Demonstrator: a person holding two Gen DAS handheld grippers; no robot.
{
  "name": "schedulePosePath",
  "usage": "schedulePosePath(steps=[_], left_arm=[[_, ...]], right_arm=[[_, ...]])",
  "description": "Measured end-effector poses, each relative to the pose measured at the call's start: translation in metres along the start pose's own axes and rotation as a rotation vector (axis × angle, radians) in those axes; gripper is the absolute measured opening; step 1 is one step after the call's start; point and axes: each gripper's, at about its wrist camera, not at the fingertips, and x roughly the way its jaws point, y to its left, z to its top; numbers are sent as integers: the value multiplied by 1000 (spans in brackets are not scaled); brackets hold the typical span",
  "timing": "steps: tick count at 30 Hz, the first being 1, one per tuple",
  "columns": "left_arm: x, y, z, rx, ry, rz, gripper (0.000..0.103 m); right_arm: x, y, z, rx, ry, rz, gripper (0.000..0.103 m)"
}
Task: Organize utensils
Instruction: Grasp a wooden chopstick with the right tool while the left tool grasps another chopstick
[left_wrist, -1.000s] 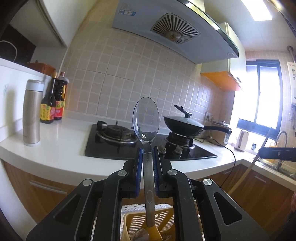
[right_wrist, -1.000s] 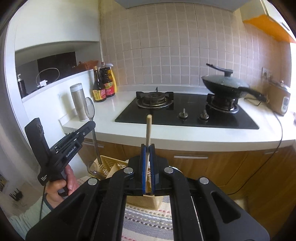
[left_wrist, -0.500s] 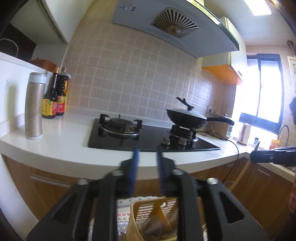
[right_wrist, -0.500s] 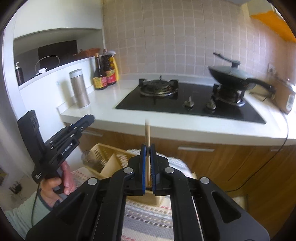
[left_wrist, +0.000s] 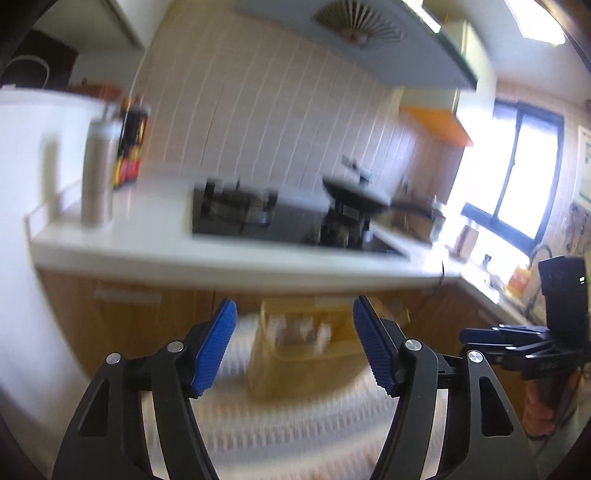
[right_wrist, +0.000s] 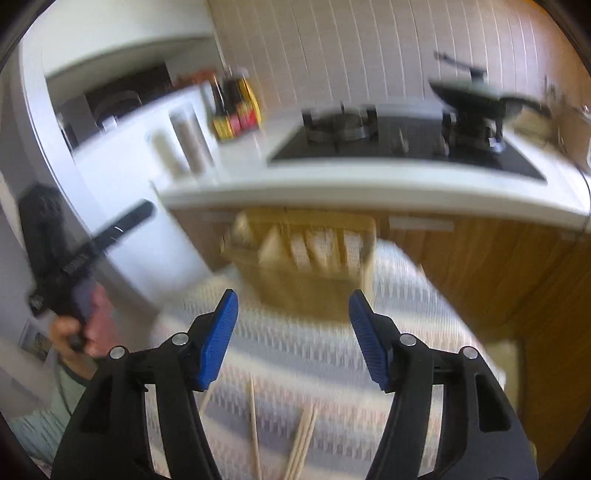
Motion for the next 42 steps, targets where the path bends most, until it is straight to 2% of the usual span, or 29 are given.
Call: schedulePosePath(steps=[2,5,7,9,12,15,18,21,25,30,35,40,42], left_arm=[[-2,1,-20,-7,117,15,64],[6,1,-67,-10,316,34,63],[15,2,-98,-2,418,53,61],[27,3,-134,-3,534,57,56],[40,3,-166,-13,617,71,51],[47,-5,-184,43,649,115,50],[52,-15,-194,105,681,142,50],[53,-21,-199,160,673,175,49],[54,-22,-201,173,665,195,43],[52,-22,-198,177,664,196,43],[54,-30,-201,230,666,207,43],[53,-23,-198,204,710,166,43],[57,-26,-198,225,750,159,46]], right_arm=[[7,2,-18,1,71,-29,59],[27,3,-55,8,201,-22,55],[43,2,-77,21,289,-31,37],[64,-1,-101,50,391,-27,33],[79,0,-122,62,452,-27,30],[88,0,-130,67,468,-37,21],[96,-2,-130,76,472,-58,19],[103,-5,-131,81,489,-62,15],[113,-4,-138,63,501,-82,14],[110,3,-154,21,499,-109,14],[106,7,-166,-19,545,-139,14],[111,10,-167,-20,601,-144,14],[118,15,-164,-39,633,-153,14]])
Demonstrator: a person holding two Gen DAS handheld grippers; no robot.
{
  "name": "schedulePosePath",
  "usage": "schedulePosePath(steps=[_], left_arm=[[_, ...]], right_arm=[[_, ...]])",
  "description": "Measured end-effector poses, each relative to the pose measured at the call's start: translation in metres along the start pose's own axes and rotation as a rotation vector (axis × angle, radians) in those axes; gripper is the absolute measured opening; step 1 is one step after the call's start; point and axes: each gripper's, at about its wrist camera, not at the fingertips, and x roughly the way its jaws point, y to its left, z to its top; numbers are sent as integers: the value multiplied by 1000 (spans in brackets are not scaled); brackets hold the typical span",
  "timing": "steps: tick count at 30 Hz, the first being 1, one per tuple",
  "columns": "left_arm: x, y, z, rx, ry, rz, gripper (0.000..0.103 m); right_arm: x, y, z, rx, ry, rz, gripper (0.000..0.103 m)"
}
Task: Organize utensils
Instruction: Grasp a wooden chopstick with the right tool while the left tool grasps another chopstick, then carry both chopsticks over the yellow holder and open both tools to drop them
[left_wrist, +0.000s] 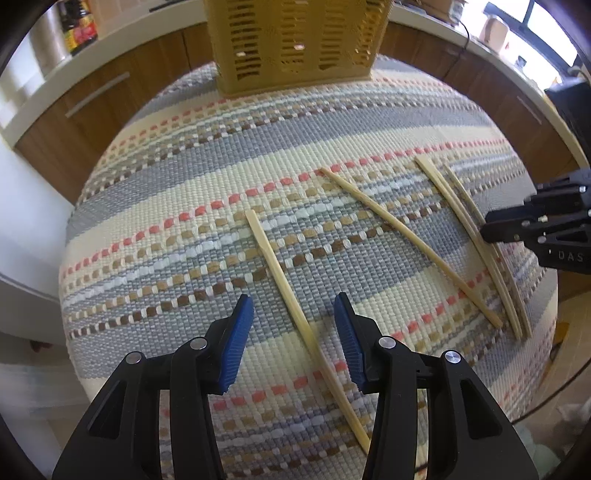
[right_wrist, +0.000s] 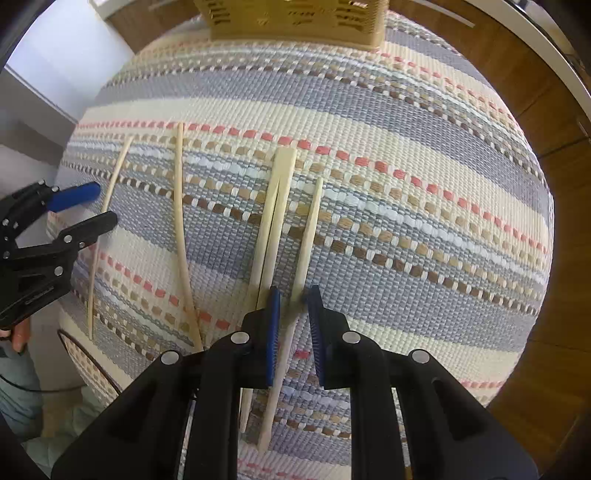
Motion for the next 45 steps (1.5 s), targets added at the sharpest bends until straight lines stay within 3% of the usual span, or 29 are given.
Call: schedulePosePath(steps=[4,6,7,8,18,26,36,41,45], left_arm=[[3,-7,8,39,63,34,46],[2,-7,10,36,71,41,35],[2,-9,12,33,72,54,14],[2,-9,14,27,74,63,9],[-7,-5,18,-13,23,13,4],[-98,1,38,-55,-298,-34,4],[-216,-2,84,-54,-742,-56,4],[-240,-6,109,-72,-902,-52,4],[-245,7,124,-108,-1034,-105,4]], right_arm=[[6,10,18,-41,34,-38,12],[8,17,22,-49,29,-52,7],[8,17,22,-48,25,-44,5],[8,16,22,-43,22,-27,5],[-15,-6,4,-34,-71,35,4],[-102,-19,1,-57,-333,91,4],[-223,-13,19,-49,-823,111,4],[-260,-28,36,7,-1017,148,4],[-276,-37,52,47,-1147,116,4]])
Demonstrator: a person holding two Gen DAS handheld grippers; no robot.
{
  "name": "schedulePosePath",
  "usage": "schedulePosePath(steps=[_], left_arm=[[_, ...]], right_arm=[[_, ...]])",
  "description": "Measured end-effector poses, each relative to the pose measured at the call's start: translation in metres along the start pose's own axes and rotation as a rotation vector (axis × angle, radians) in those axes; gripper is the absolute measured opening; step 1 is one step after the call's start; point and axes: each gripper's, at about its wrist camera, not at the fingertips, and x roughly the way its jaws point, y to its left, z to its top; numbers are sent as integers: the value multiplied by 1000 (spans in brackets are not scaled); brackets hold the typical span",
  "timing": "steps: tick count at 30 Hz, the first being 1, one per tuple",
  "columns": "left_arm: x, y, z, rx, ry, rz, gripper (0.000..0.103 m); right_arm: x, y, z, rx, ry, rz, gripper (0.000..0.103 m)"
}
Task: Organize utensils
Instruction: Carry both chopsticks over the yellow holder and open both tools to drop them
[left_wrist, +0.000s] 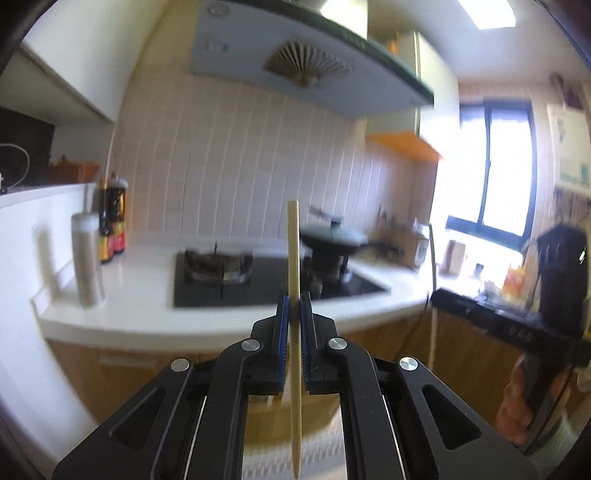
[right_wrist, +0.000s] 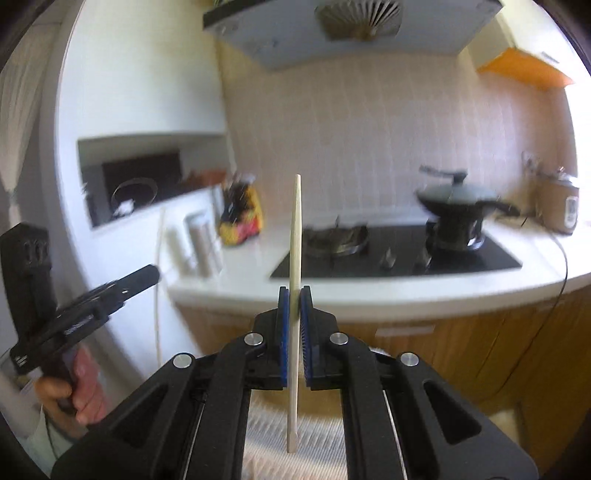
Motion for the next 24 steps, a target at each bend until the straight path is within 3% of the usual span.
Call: schedulePosePath(steps=[4,8,16,24], left_arm=[[13,18,4,-51,-131,-7,4],[35,37,-2,-83,-184,10,4],[89,69,-29,-108,-177,75,4],[119,95,-51,-168,-167,88,4]], right_arm=[[26,-9,3,-19,-109,-68,4],[57,-17,-1,-26,-170,-124,4],[108,-46,-18,40,-128,-119,4],[133,-49,-38,43,-122,-133,4]])
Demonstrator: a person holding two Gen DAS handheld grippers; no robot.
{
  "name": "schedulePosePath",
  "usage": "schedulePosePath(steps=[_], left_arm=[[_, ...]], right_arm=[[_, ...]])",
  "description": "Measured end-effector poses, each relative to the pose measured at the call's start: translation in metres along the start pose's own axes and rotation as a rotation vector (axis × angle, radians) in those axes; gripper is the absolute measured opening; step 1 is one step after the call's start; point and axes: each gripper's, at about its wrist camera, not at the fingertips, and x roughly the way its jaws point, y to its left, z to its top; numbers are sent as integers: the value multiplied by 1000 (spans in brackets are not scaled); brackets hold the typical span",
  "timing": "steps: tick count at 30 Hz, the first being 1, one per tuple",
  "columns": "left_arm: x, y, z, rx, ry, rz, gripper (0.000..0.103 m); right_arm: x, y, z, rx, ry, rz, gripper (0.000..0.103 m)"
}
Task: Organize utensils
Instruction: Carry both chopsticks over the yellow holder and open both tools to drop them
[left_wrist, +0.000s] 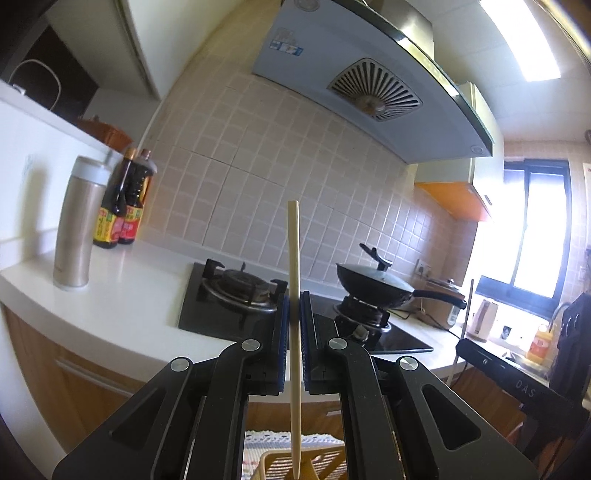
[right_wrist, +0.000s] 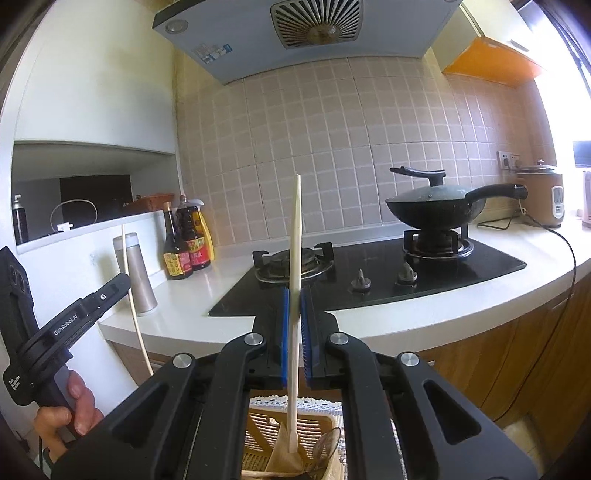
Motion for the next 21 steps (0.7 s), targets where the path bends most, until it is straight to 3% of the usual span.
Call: schedulePosePath(steps=[10,15,17,20,21], left_arm=[[7,4,-14,11,22,-26,6],[-2,6,-12,11,41,-36,20],[-12,7,-7,4,42,-41,31],[-30,7,2,-1,41,-52,46],[-36,5,4,-1,41,-57,48]], right_arm=[[5,3,-17,-21,1,-27,5],[-4,4,-22,-27,47,-3,10],[-12,4,-22,-26,69,7,13],[-29,0,-23,-1,90,33,24],[-36,-1,-23,7,95,35,35]])
